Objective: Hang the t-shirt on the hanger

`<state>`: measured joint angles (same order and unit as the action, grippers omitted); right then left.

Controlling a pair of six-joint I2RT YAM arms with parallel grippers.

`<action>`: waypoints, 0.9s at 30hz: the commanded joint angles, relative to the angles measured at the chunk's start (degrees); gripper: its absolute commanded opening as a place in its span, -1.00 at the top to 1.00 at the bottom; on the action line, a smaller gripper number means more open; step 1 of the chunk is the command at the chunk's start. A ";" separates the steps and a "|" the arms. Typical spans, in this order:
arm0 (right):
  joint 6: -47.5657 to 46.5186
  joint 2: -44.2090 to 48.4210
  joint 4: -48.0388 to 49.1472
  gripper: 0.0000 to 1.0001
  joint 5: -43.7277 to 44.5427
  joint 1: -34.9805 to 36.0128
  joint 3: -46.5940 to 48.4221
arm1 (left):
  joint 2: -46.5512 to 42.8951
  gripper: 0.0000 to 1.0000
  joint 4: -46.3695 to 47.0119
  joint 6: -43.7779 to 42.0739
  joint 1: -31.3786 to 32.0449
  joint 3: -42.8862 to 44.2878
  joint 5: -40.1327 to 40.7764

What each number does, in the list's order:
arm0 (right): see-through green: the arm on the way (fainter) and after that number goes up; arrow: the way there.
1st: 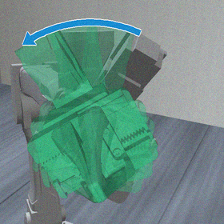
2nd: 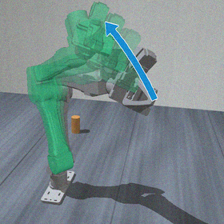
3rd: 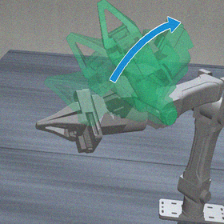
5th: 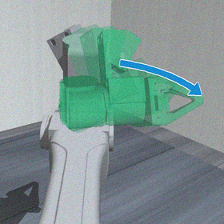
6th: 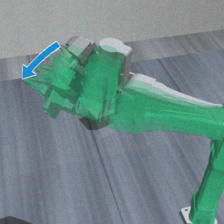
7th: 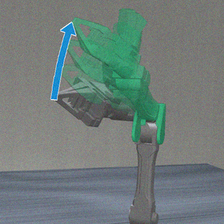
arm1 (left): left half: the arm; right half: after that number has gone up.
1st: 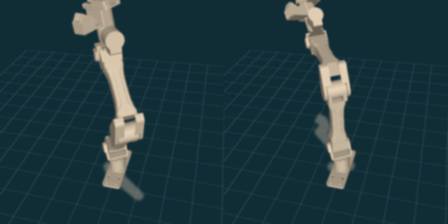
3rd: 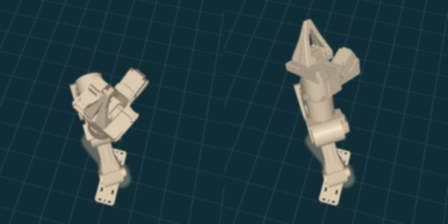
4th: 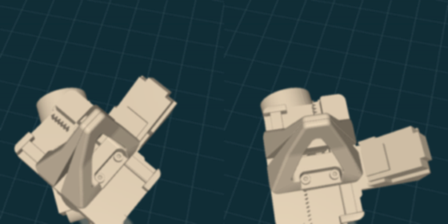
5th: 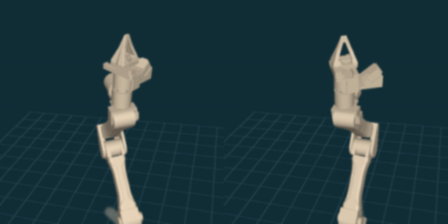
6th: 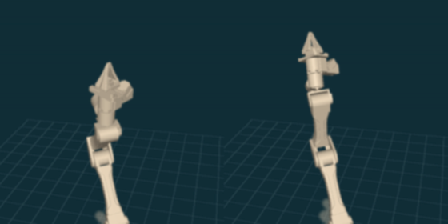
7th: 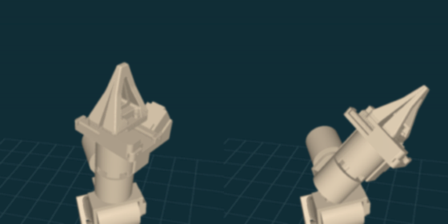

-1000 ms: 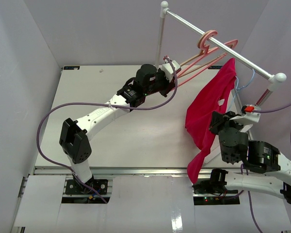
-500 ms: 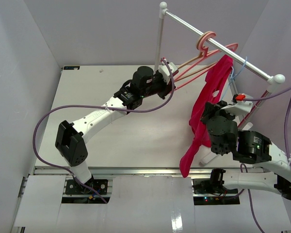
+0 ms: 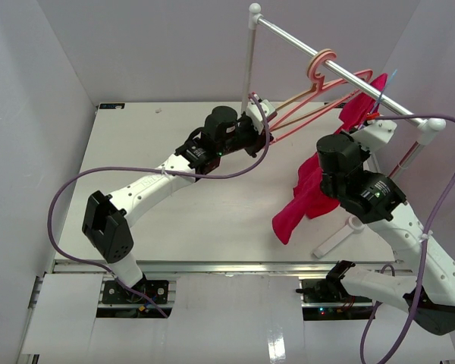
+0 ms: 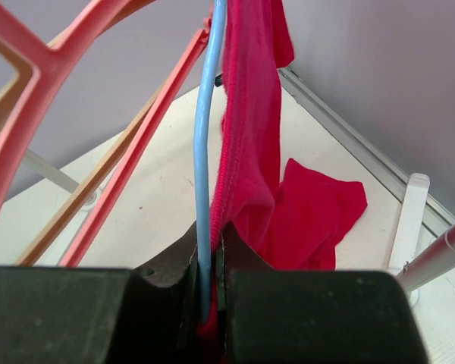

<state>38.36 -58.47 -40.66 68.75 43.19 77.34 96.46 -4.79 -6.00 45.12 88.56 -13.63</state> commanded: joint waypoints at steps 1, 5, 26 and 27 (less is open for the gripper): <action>2.07 3.61 6.72 0.85 -1.50 -3.01 -3.84 | -3.56 0.70 -0.75 -0.06 -0.21 -1.02 0.27; 5.03 4.49 6.91 0.85 -3.72 -4.47 -7.09 | -3.25 0.70 -0.57 0.09 -0.12 -1.31 -0.74; 3.89 9.02 6.59 -0.43 -11.04 -5.54 -8.99 | -5.42 -0.35 1.01 2.33 0.32 -2.90 -13.51; 2.39 9.55 6.40 -0.52 -11.98 -5.49 -9.07 | -5.90 -0.44 0.32 2.40 0.32 -2.76 -13.22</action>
<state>44.29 -51.00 -36.38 59.61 37.89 65.24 95.98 -3.96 -4.15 45.23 86.48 -24.67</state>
